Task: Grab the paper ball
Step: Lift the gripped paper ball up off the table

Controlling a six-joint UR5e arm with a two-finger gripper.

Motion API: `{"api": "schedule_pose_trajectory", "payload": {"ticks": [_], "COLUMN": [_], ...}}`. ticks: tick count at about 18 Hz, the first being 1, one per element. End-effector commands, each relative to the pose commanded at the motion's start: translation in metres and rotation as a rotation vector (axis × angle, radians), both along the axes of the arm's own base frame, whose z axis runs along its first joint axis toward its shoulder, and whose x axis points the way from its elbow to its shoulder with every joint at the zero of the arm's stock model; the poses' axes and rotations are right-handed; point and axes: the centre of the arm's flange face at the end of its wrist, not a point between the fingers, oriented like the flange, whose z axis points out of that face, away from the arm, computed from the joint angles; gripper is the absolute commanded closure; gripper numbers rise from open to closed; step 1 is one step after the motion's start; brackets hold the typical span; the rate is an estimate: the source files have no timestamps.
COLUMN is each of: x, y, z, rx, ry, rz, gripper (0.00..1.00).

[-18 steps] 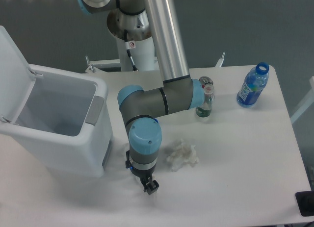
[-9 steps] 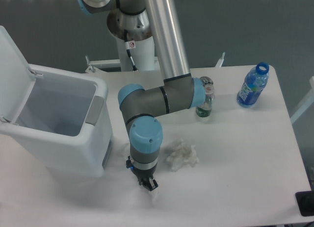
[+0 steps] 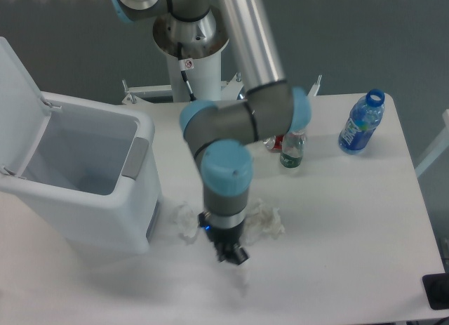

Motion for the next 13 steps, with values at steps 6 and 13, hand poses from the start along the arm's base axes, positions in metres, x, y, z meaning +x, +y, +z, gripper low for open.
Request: {"api": "schedule_pose_trajectory", "payload": {"ticks": [6, 13], "x": [0.012, 0.041], "y": [-0.034, -0.065], "z": [0.045, 0.079], "rx": [-0.068, -0.078], "ry": [-0.070, -0.103], "rz": [-0.012, -0.029], "gripper": [1.00, 1.00]}}
